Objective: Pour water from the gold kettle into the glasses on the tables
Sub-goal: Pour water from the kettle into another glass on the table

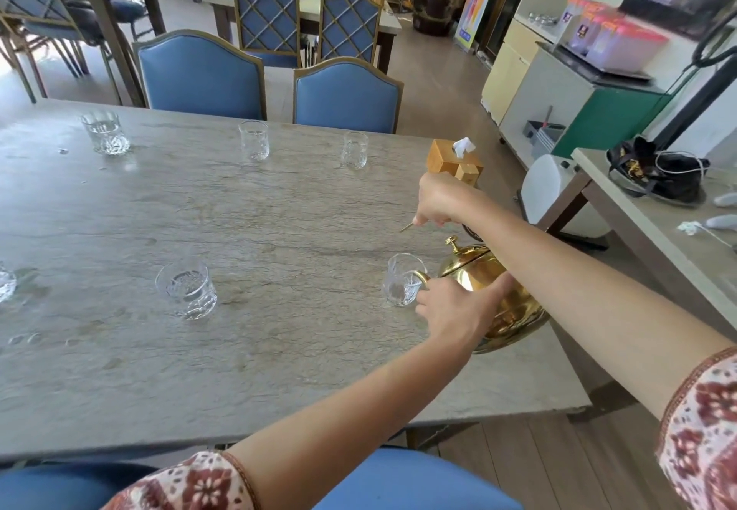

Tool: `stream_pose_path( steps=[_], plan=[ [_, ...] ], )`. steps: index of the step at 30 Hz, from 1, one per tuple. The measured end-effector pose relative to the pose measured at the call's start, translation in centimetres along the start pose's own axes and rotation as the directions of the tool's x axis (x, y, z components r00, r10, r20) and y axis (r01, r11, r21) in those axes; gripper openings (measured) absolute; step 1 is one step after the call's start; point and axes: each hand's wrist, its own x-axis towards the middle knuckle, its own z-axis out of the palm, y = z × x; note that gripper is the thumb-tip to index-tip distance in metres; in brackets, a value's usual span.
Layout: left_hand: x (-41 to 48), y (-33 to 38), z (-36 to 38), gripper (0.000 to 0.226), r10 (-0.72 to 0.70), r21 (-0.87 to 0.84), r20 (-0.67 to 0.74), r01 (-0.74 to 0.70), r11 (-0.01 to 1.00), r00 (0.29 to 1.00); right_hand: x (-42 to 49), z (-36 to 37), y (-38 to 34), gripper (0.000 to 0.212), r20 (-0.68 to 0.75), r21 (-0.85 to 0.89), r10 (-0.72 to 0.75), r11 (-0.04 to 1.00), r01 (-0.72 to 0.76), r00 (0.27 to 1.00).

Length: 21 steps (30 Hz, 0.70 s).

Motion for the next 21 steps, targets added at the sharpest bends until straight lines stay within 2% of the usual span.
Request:
stream_pose_path(
  steps=[5, 11, 16, 21],
  plan=[
    [0.18, -0.03, -0.35, 0.108, 0.003, 0.000, 0.011, -0.003, 1.000, 1.000, 0.12, 0.11, -0.36, 0.034, -0.034, -0.001, 0.003, 1.000, -0.003, 0.999],
    [0.17, 0.21, -0.72, 0.105, -0.010, -0.015, 0.028, 0.010, 1.000, 1.000, -0.05, 0.18, -0.44, 0.018, -0.081, -0.080, -0.061, 0.995, 0.055, 0.995],
    [0.18, 0.03, -0.76, 0.105, -0.017, -0.018, 0.039, 0.018, 1.000, 0.999, 0.25, 0.67, -0.47, 0.034, -0.074, -0.101, -0.043, 0.994, 0.036, 0.996],
    [0.12, -0.10, -0.99, 0.100, -0.032, -0.024, 0.054, 0.033, 0.999, 0.998, 0.48, 0.98, -0.24, 0.039, -0.078, -0.076, -0.023, 0.997, 0.017, 0.997]
  ],
)
